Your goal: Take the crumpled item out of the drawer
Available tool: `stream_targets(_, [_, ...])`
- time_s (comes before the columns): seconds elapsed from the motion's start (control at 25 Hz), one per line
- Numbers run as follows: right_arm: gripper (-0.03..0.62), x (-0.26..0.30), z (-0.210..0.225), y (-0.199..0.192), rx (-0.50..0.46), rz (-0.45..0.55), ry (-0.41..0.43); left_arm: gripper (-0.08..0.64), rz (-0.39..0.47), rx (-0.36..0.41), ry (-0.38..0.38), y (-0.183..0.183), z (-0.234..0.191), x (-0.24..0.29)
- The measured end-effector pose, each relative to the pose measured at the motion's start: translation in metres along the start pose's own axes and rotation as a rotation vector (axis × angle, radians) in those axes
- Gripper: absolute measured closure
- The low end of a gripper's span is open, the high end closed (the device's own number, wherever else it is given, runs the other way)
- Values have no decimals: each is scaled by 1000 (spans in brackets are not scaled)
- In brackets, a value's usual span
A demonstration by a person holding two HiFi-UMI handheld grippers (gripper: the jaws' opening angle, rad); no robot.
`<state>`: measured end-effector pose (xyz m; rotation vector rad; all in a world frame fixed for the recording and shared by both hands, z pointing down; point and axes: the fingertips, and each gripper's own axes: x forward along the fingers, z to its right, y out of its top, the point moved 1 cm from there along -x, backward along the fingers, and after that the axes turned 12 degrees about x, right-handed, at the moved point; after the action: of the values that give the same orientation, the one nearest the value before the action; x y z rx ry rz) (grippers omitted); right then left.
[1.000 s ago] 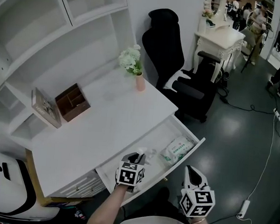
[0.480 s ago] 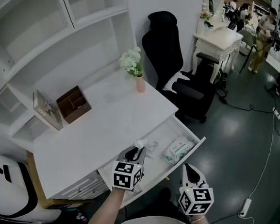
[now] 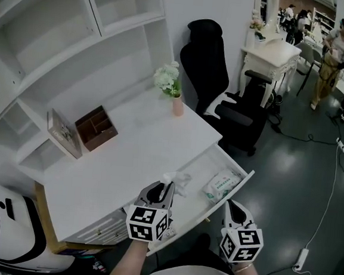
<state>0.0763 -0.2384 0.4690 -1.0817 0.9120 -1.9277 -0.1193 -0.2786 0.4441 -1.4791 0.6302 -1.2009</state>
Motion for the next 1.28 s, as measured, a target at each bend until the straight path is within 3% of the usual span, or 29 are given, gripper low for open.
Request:
stream_targets(0.68, [591, -10, -10, 7, 2, 34, 21, 499, 51, -6, 62, 6, -11, -41])
stream_targets(1.28, [591, -14, -8, 8, 6, 38, 8, 499, 73, -26, 44, 8, -7, -44])
